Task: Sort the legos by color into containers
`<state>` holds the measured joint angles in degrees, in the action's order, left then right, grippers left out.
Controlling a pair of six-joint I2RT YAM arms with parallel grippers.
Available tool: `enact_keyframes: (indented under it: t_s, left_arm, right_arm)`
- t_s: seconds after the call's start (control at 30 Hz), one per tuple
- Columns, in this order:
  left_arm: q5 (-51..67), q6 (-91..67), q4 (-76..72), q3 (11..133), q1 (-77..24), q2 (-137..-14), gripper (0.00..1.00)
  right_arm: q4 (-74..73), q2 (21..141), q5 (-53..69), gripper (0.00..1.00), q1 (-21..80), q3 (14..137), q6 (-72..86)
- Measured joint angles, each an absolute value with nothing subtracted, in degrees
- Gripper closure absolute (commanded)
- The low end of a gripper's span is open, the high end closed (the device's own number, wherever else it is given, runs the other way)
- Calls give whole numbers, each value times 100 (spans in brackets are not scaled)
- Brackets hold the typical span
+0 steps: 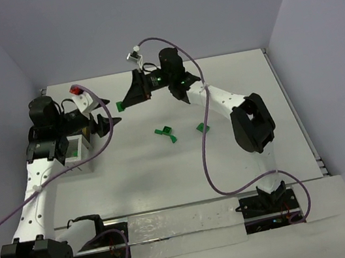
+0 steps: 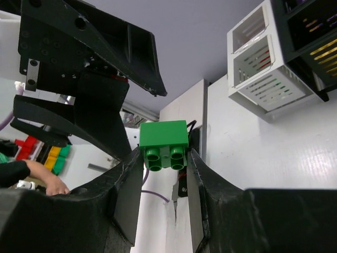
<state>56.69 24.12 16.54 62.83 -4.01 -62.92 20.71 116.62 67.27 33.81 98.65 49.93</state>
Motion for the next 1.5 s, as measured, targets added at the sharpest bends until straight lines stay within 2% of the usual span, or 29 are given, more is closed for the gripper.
enact_keyframes:
  t_s: [0.2, 0.53, 0.73, 0.77, 0.87, 0.9, 0.93, 0.97, 1.0, 1.03, 1.07, 1.13, 1.23, 1.5]
  left_arm:
    - [5702, 3196, 1983, 6285, -468, -6328, 22]
    - [5725, 4146, 2539, 6456, -738, -6510, 31]
    - [5604, 4541, 2653, 6494, -858, -6510, 61]
    - [5583, 4589, 2654, 6499, -860, -6508, 62]
    - [5488, 4653, 2657, 6499, -894, -6473, 76]
    - [5463, 4654, 2657, 6499, -903, -6464, 78]
    - [5441, 4654, 2658, 6499, -911, -6454, 83]
    - [5414, 4652, 2659, 6499, -920, -6446, 89]
    - [5389, 4652, 2659, 6499, -930, -6439, 96]
    - [5361, 4649, 2661, 6499, -936, -6437, 99]
    - [5331, 4639, 2671, 6499, -942, -6434, 100]
    - [5250, 4553, 2714, 6499, -945, -6433, 100]
    - [5044, 4283, 2796, 6499, -943, -6412, 100]
    - [4096, 2693, 2897, 6497, -843, -6185, 100]
  right_arm:
    - [1975, 11662, 6842, 100, 3470, 9865, 4895]
    - [1797, 11663, 6966, 100, 3536, 9867, 4745]
    - [1768, 11662, 7062, 100, 3546, 9870, 4727]
    - [1753, 11662, 7065, 100, 3550, 9870, 4731]
    - [1726, 11662, 7060, 99, 3546, 9870, 4768]
    - [1727, 11662, 7057, 94, 3547, 9870, 4771]
    - [1728, 11662, 7053, 80, 3548, 9870, 4773]
    - [1728, 11662, 7053, 61, 3548, 9870, 4775]
    - [1728, 11662, 7054, 46, 3548, 9870, 4775]
    - [1722, 11662, 7050, 27, 3548, 9870, 4772]
    - [1694, 11662, 7036, 21, 3546, 9870, 4746]
    - [1571, 11662, 6972, 12, 3527, 9870, 4597]
    - [1054, 11630, 6789, 5, 3458, 9876, 4075]
    - [-1038, 11000, 5678, 0, 2530, 9776, 1874]
